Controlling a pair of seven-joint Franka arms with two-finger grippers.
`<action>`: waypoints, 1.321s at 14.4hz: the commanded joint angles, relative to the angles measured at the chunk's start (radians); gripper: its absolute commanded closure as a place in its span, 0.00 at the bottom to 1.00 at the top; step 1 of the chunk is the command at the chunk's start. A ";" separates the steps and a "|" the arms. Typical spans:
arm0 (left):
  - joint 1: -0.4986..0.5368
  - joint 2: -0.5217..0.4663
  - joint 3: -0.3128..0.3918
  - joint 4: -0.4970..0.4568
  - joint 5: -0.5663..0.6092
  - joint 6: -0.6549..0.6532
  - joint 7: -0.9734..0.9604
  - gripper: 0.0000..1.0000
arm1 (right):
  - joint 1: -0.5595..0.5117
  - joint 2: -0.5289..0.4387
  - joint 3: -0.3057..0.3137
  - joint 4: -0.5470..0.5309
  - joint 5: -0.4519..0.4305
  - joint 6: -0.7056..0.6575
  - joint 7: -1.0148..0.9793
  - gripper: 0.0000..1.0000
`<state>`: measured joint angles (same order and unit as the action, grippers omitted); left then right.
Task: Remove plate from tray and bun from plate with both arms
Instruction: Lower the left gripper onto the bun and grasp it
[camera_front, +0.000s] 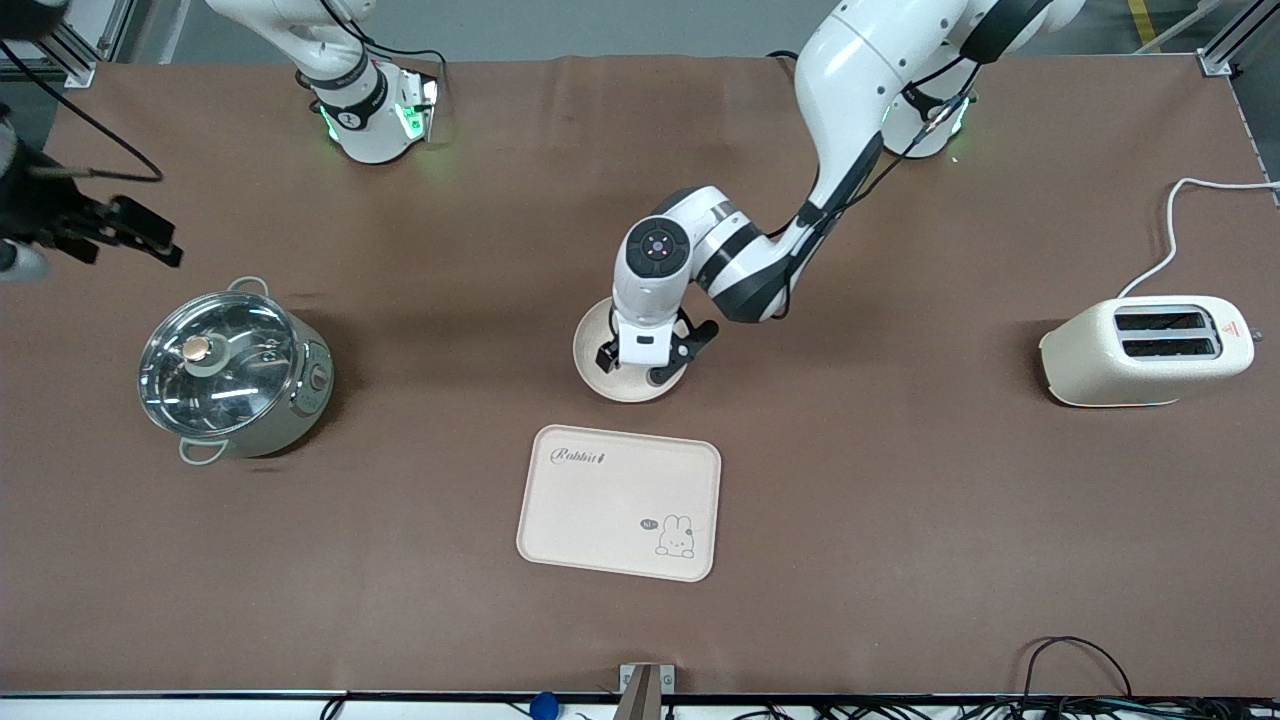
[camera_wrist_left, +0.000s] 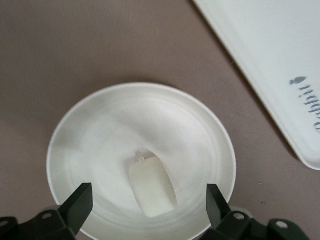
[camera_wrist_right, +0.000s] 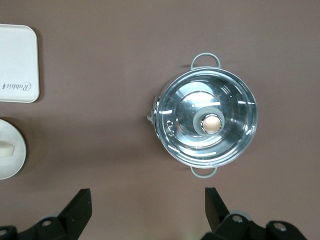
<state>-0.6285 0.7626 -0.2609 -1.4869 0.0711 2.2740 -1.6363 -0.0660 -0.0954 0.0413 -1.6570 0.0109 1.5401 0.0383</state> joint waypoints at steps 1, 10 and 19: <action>-0.022 0.052 0.008 0.033 0.022 0.028 -0.078 0.01 | -0.001 -0.047 0.005 0.023 -0.032 -0.037 0.000 0.00; -0.045 0.100 0.008 0.031 0.033 0.091 -0.132 0.45 | -0.011 -0.041 -0.006 0.074 -0.048 -0.078 -0.006 0.00; 0.087 -0.049 0.025 0.031 0.039 -0.066 -0.096 0.72 | -0.020 -0.038 -0.011 0.075 -0.051 -0.106 -0.005 0.00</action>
<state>-0.5939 0.7955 -0.2374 -1.4368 0.0879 2.2987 -1.7411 -0.0682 -0.1362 0.0234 -1.5928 -0.0237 1.4585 0.0384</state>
